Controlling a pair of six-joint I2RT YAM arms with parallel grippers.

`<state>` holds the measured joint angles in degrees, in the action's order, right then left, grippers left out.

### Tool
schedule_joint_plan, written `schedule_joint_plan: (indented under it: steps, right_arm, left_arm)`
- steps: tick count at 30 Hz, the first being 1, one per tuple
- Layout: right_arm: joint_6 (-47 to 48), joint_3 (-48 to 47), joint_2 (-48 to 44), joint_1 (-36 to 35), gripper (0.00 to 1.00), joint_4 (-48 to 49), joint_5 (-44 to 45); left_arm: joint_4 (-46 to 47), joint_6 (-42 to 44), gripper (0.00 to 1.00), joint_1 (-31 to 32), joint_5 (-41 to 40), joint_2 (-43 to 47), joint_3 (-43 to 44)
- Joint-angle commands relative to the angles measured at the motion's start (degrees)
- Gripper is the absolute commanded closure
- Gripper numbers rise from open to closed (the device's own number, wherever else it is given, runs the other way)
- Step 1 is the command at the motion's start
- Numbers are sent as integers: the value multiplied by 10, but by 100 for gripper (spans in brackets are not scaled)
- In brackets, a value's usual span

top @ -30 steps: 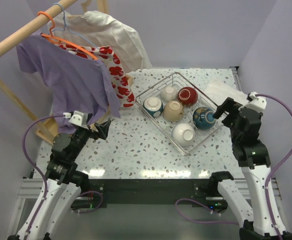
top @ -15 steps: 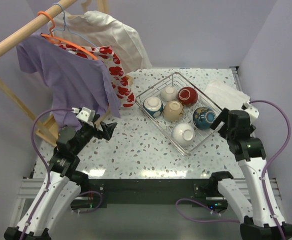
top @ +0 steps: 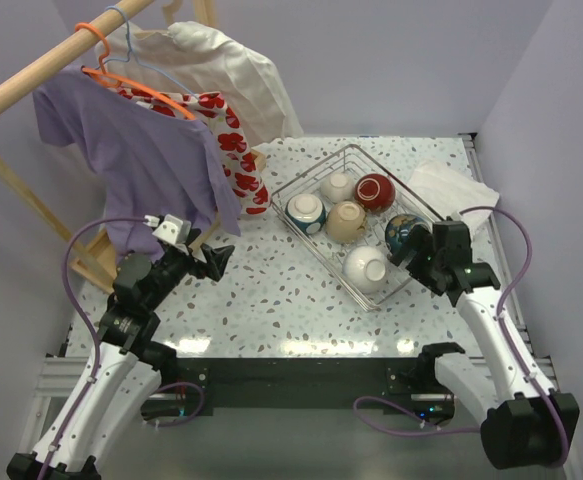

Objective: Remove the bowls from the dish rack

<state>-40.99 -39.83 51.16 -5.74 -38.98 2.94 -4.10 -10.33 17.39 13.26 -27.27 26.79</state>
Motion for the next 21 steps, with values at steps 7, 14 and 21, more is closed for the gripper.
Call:
schedule_joint_plan:
  steps: [7, 14, 21]
  right_arm:
    - [-23, -53, 97, -2, 1, 145, -40]
    - [-15, -114, 164, -2, 1, 172, -20]
    - [18, -174, 207, -2, 1, 177, 16]
  left_arm:
    - [20, 3, 0, 5, -9, -4, 14]
    - [19, 3, 0, 5, -12, -6, 14]
    - [18, 2, 0, 6, -15, -6, 14]
